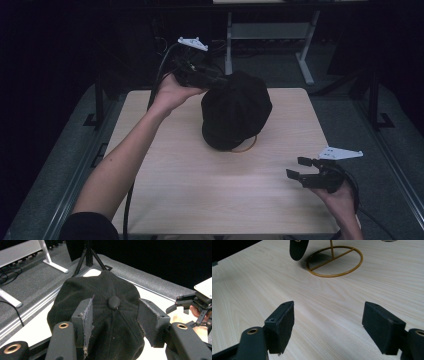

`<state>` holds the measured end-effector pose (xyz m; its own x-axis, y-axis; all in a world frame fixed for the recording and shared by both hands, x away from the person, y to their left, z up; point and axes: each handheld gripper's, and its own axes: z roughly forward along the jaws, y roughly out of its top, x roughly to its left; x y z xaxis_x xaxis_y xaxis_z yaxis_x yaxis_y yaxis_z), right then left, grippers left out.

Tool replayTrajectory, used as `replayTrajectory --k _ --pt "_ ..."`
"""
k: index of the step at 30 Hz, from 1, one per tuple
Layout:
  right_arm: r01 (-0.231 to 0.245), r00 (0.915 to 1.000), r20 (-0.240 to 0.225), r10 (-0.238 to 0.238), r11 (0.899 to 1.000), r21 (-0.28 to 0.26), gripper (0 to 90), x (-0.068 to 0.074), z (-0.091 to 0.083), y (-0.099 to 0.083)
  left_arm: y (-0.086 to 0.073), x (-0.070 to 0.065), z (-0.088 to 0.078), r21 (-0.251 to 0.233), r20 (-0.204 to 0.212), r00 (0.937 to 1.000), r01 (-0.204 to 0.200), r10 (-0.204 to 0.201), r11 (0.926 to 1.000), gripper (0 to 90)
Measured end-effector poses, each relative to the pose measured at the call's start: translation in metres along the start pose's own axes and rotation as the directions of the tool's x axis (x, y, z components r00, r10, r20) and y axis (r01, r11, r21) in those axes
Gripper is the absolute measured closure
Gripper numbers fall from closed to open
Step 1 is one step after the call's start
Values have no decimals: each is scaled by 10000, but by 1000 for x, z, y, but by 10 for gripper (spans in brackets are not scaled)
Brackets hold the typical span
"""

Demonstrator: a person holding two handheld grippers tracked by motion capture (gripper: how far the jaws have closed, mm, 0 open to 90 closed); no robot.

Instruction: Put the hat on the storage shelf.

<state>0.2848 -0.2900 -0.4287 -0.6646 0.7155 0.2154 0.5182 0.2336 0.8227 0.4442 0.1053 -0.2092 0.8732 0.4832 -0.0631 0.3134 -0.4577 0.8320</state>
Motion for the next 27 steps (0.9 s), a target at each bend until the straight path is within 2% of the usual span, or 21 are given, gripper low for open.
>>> replayTrajectory --k 10,19,27 --pt "-61 9999 82 61 10000 -43 254 0 0 0 -16 1 -10 -31 -83 9999 68 -68 10000 440" --pt "-48 9999 129 50 9999 -129 253 2 -2 0 -32 -2 -21 -132 -129 9995 285 -286 9995 425" --pt "60 9998 175 -60 10000 4 252 5 2 0 -53 -5 -35 -187 -314 9990 315 -321 9993 405"
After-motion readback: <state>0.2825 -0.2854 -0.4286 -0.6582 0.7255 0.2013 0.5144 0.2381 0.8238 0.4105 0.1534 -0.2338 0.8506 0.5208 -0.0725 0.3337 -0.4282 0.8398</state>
